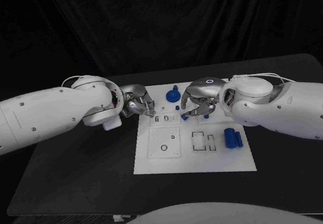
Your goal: Assemble the parts on the task board
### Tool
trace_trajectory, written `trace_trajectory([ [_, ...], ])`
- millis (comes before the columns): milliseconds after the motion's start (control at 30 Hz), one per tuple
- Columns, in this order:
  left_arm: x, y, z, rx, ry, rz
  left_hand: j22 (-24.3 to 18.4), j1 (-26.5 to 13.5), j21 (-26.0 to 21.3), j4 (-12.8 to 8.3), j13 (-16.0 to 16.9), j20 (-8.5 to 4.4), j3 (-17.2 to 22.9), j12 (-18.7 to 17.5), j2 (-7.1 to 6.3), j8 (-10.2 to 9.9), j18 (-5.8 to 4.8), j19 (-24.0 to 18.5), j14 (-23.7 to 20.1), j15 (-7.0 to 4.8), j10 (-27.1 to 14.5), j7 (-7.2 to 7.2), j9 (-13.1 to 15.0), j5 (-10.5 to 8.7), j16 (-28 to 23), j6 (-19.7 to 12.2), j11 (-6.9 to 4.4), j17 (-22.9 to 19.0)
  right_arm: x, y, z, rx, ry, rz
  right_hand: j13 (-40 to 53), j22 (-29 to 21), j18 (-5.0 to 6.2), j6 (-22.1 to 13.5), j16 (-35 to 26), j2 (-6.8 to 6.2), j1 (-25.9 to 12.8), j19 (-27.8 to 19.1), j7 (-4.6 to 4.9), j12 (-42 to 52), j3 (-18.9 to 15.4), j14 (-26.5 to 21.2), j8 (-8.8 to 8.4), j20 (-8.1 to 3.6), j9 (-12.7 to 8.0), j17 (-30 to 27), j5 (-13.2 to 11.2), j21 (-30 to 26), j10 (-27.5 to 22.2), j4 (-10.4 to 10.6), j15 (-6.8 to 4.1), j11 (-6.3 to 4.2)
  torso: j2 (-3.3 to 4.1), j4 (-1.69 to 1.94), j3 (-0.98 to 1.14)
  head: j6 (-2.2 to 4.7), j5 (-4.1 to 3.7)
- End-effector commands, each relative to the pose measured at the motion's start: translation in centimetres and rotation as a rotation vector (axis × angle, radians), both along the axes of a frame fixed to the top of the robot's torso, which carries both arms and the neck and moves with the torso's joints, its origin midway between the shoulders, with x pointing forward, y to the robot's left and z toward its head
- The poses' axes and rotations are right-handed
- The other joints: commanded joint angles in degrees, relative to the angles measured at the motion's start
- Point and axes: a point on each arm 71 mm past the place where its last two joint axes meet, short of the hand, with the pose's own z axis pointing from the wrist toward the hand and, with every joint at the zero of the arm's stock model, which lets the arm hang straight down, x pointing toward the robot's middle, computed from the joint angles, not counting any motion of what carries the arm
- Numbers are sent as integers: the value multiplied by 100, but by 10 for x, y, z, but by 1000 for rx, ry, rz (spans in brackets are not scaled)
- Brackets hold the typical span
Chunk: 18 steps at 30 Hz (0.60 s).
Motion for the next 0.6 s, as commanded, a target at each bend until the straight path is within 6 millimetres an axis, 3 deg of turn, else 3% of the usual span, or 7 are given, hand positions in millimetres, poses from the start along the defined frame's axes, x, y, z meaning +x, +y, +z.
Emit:
trace_trajectory([
  [33,-1,-2,3,-67,23,-12,1257,174,70,-274,1509,84,459,16,73,-392,63,188,599,26,599,25,-445,-904,15,249,49,1508,1,-1,-5,-66,0,-8,1146,1357,24,19,22,-34,9,372,7,-4,-30,564,-28,-45,-9,1297,-32,29,439,3,-48,-36,-6,-20,3,0,28],
  [100,-1,-2,4,-76,18,-12,1269,205,123,-452,1509,89,839,16,124,-627,56,210,599,41,599,19,-705,-2358,15,517,42,1508,1,-1,-5,-66,-2,-8,1147,1358,24,20,23,-31,16,373,7,-3,-28,565,-31,-46,-10,1301,-37,30,440,1,-48,-37,-8,-27,12,0,38],
  [167,-1,-1,4,-78,18,-12,1276,157,149,-510,1509,100,1084,16,83,-713,52,222,599,48,599,9,-805,-2722,15,643,45,1508,1,-1,-6,-68,-1,-8,1145,1359,23,36,25,-23,35,375,8,-4,-25,566,-32,-48,-11,1304,-59,33,439,-3,-50,-37,-7,-33,13,0,38],
  [233,-1,0,4,-75,21,-10,1270,75,133,-514,1509,101,1145,16,20,-750,56,212,599,46,599,3,-851,-2724,15,711,41,1508,1,-2,-6,-71,1,-8,1147,1361,21,50,25,-21,38,378,14,-2,-35,566,-40,-50,-14,1304,-110,38,441,4,-50,-34,-5,-43,16,0,38],
  [267,0,0,4,-72,23,-9,1249,-190,66,-456,1509,119,960,16,-244,-786,68,169,599,44,599,-25,-895,-1677,15,784,51,1508,1,-2,-7,-72,2,-8,1142,1359,23,52,25,-19,40,376,14,-5,-36,566,-43,-51,-15,1304,-122,34,439,6,-50,-34,-7,-43,20,0,34],
  [367,0,1,4,-65,30,-7,1223,-612,-19,-138,1509,179,282,16,-291,-1247,81,118,599,149,599,182,-1132,-1303,15,95,188,1508,1,-2,-7,-72,2,-8,1137,1358,23,49,23,-20,42,375,13,-8,-39,565,-47,-51,-17,1299,-135,32,437,7,-49,-34,-7,-47,21,0,25],
  [600,1,3,3,-54,39,-6,1212,-338,-60,-145,1509,381,-343,16,-164,-1906,94,90,599,373,599,433,-1785,-1453,15,-507,424,1508,2,-2,-7,-69,0,-6,1125,1360,22,-8,25,-41,60,376,2,-14,-66,566,-106,-53,-42,1304,-219,35,431,14,-53,-39,-26,-54,34,0,36],
])
